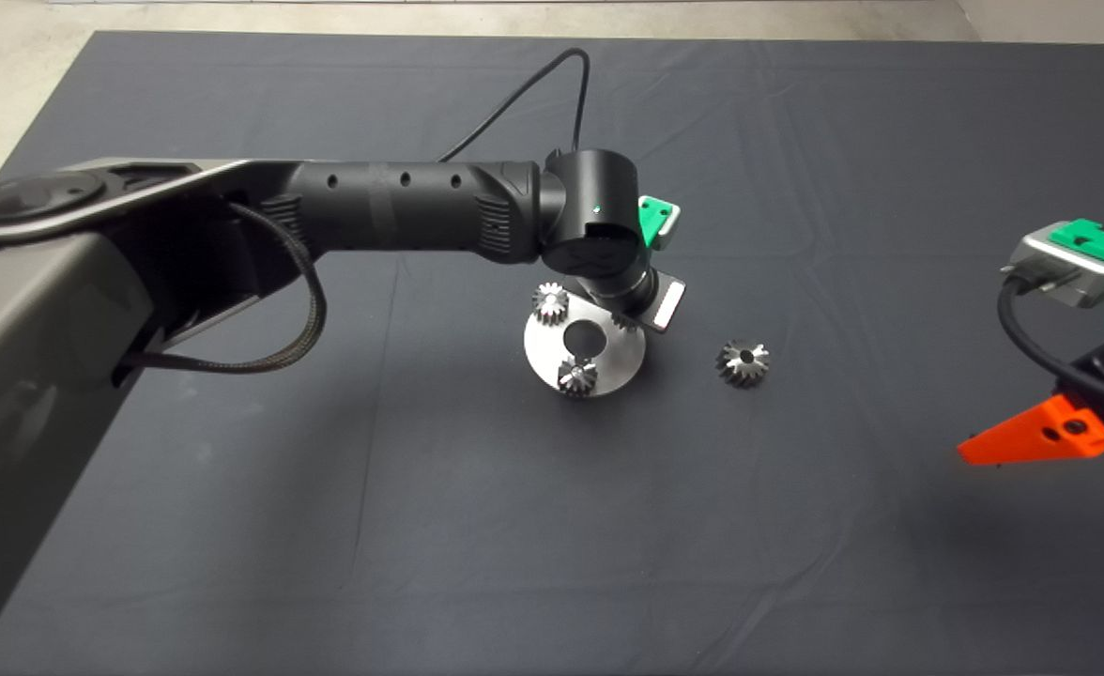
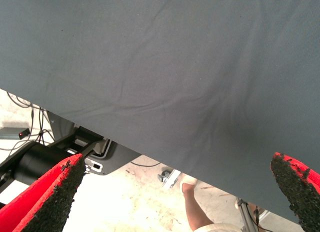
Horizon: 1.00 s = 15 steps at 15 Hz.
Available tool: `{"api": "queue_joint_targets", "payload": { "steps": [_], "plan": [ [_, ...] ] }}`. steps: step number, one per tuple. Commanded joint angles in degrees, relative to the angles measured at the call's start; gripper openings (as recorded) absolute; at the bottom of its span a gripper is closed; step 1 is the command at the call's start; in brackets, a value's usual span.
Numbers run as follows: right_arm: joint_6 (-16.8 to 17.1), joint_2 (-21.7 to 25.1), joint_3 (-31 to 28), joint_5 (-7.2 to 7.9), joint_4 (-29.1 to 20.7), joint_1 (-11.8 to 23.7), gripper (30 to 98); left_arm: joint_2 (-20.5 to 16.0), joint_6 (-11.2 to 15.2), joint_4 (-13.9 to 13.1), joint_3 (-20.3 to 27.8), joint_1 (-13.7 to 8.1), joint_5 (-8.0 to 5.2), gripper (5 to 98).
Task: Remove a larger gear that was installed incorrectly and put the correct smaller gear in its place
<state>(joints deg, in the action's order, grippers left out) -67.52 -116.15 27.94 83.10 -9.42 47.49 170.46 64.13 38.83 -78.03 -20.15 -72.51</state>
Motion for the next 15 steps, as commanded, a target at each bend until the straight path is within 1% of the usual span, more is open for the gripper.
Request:
{"api": "queue_joint_targets", "payload": {
  "steps": [1,4,8,10,11,12,15],
  "plan": [
    [-0.15,0.26,-0.1,-0.22,-1.65,1.03,97.7,0.1,-0.33,0.05,0.79,-1.0,-1.85,32.4],
    [-0.15,0.26,-0.1,-0.22,-1.7,1.03,97.7,0.1,-0.24,0.2,0.57,-0.95,-1.72,32.1],
    [-0.15,0.35,-0.1,-0.22,-1.74,1.03,97.7,0.1,0.38,0.99,-0.44,-0.95,-1.23,32.1],
    [-0.15,0.35,-0.1,-0.22,-1.74,1.03,97.7,0.1,1.47,3.04,-0.44,-0.77,-1.23,32.1],
    [-0.15,0.35,-0.1,-0.22,-1.74,1.03,97.7,0.1,2.24,4.88,-0.44,-0.66,-1.25,32.1],
    [-0.15,0.35,-0.1,-0.17,-1.74,1.03,97.7,0.1,2.49,5.47,-0.44,-0.59,-1.25,32.1],
    [-0.15,0.35,-0.1,-0.13,-1.74,1.03,97.7,0.1,2.57,5.47,-0.18,-0.59,-1.31,32.1]
  ]
}}
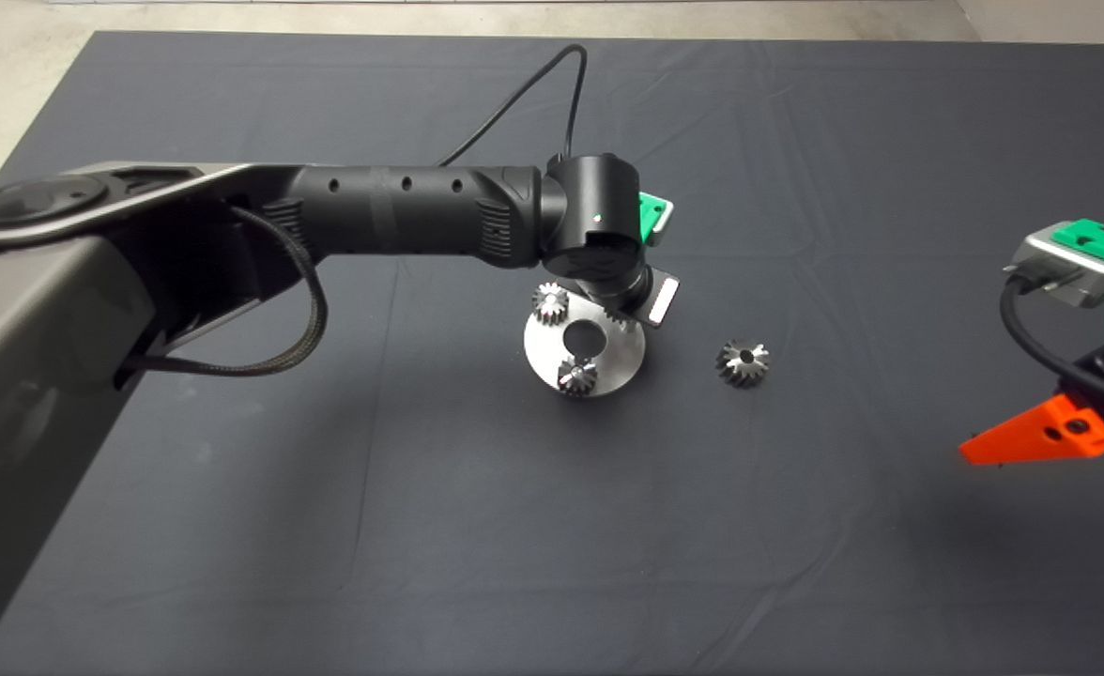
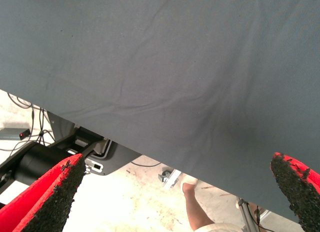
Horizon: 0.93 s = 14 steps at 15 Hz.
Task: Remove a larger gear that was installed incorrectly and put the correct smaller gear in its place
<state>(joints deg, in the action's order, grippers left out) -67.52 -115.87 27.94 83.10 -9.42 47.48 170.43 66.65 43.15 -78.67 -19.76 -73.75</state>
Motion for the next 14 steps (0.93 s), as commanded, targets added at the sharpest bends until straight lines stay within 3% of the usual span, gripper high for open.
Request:
{"api": "queue_joint_targets", "payload": {
  "steps": [1,7,14],
  "plan": [
    [-0.2,0.07,-0.1,-0.22,-1.7,1.04,97.7,0.13,0.06,1.14,0.6,-1.04,-0.08,32.1],
    [-0.15,0.16,-0.14,-0.22,-1.7,1.04,97.7,0.13,2.88,0.97,4.77,-1.42,-0.25,32.1],
    [-0.24,0.24,-0.1,-0.22,-1.72,1.04,97.7,0.14,3.31,1.23,4.39,-0.81,-0.08,32.0]
  ]
}}
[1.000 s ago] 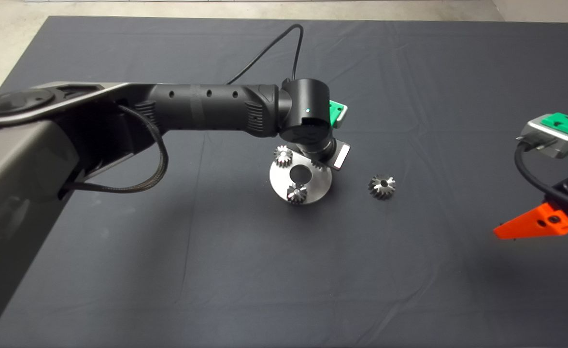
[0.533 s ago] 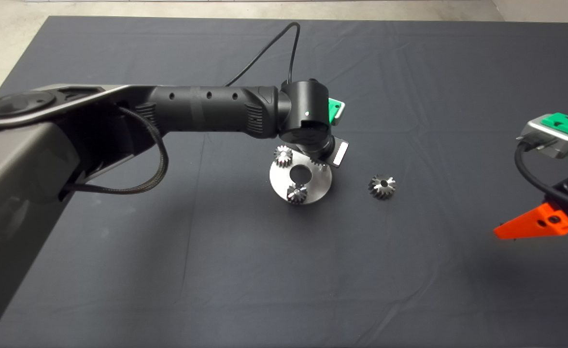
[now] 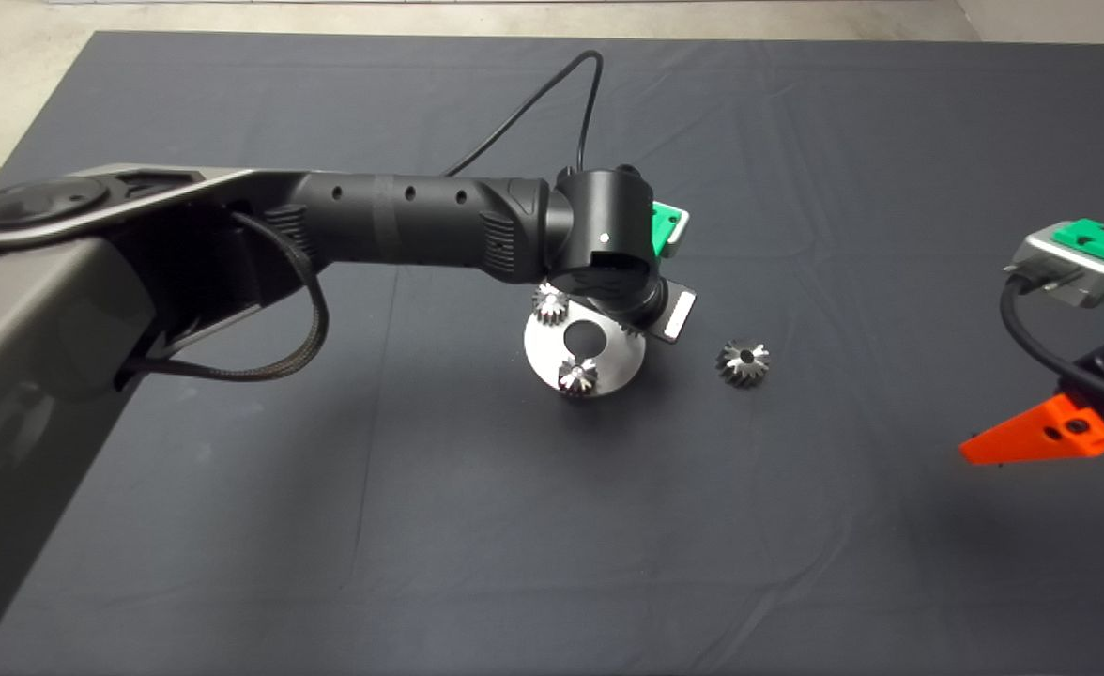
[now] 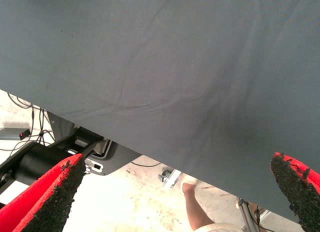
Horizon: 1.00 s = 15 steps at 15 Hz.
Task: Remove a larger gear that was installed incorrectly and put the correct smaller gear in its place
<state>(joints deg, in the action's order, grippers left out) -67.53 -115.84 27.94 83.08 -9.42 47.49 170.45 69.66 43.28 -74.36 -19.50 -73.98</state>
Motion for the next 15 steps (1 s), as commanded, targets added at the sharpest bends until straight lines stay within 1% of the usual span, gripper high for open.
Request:
{"api": "queue_joint_targets", "payload": {
  "steps": [1,2,4,8,10,12,14,15],
  "plan": [
    [-0.23,0.21,-0.1,-0.19,-1.74,1.11,97.7,0.11,0.3,1.37,-0.76,-1.06,0.16,32.0],
    [-0.23,0.21,-0.12,-0.11,-1.74,1.02,97.7,0.11,0.22,1.93,-1.73,-0.98,0.16,32.0],
    [-0.23,0.3,-0.18,-0.11,-1.67,1.11,97.7,0.11,0.21,3.74,-1.82,-0.89,-0.02,32.0],
    [-0.23,0.3,-0.18,-0.2,-1.65,1.11,97.7,0.11,0.13,5.33,-1.66,-0.89,-0.28,32.0],
    [-0.23,0.21,-0.1,-0.2,-1.65,1.11,97.7,0.11,0.22,5.25,-1.04,-0.89,-0.28,32.0],
    [-0.05,0.3,-0.1,-0.2,-1.65,1.03,97.7,0.2,0.39,5.24,1.19,-0.98,-0.37,32.0],
    [-0.05,0.21,-0.1,-0.2,-1.65,1.11,97.7,0.11,0.39,5.24,1.43,-0.98,-0.46,32.0],
    [-0.05,0.12,-0.1,-0.29,-1.65,1.11,97.7,0.11,0.39,5.15,1.52,-0.89,-0.8,32.0]
  ]
}}
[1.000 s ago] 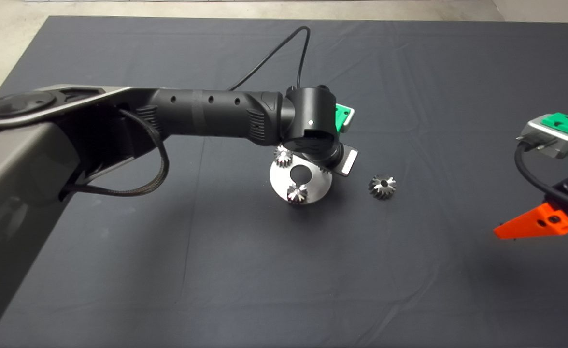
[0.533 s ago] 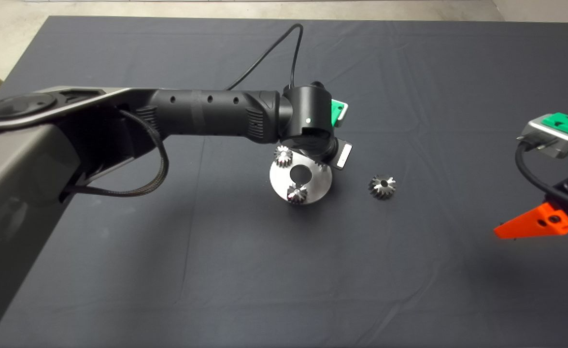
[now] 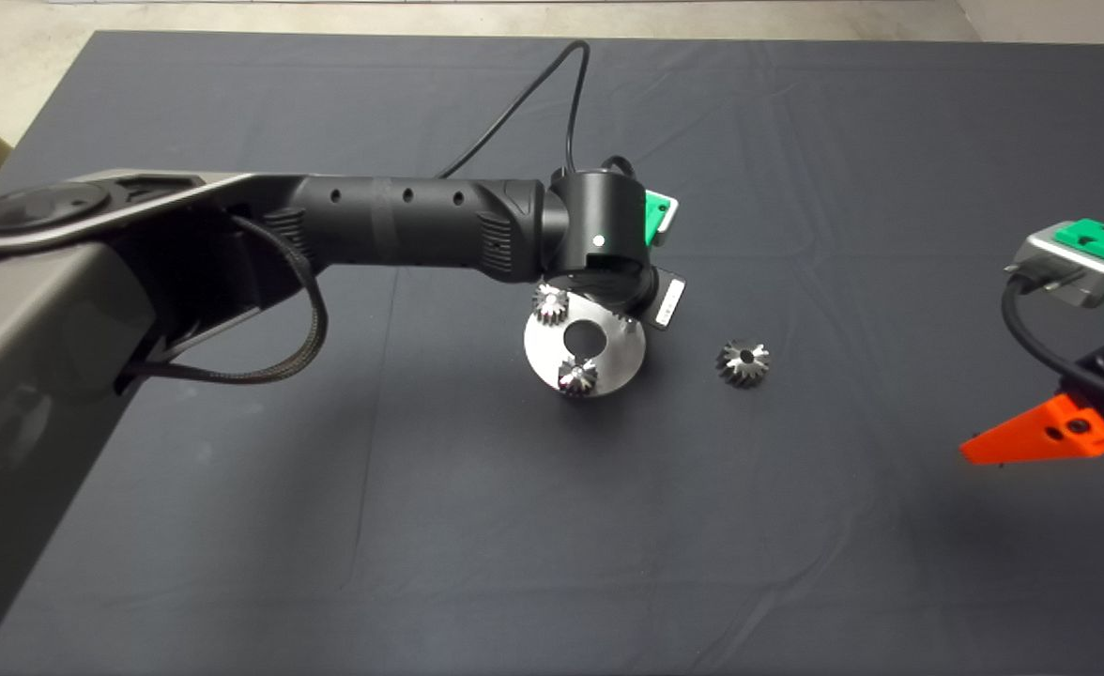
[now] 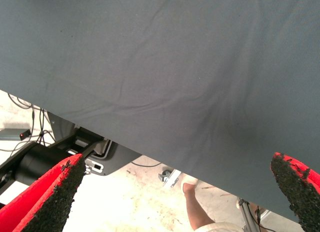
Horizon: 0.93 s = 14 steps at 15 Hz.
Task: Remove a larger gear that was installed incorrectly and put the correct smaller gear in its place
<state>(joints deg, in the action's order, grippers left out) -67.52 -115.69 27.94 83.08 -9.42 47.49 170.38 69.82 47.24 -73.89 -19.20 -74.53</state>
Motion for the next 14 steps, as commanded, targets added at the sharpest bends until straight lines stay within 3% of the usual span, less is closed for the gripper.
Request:
{"api": "queue_joint_targets", "payload": {
  "steps": [1,4,9,14],
  "plan": [
    [-0.08,-0.03,-0.1,-0.29,-1.65,1.11,97.7,0.18,0.23,1.19,1.14,-1.19,-0.72,32.0],
    [-0.15,-0.03,-0.1,-0.29,-1.65,1.09,97.7,0.18,0.23,1.19,1.05,-0.99,-0.79,32.0],
    [-0.06,0.06,-0.1,-0.29,-1.65,1.03,97.7,0.18,0.15,1.28,-0.01,1.18,-0.88,32.0],
    [-0.06,-0.03,-0.01,-0.36,-1.56,1.11,97.7,0.19,0.06,1.36,-1.93,1.0,-0.79,32.0]
  ]
}}
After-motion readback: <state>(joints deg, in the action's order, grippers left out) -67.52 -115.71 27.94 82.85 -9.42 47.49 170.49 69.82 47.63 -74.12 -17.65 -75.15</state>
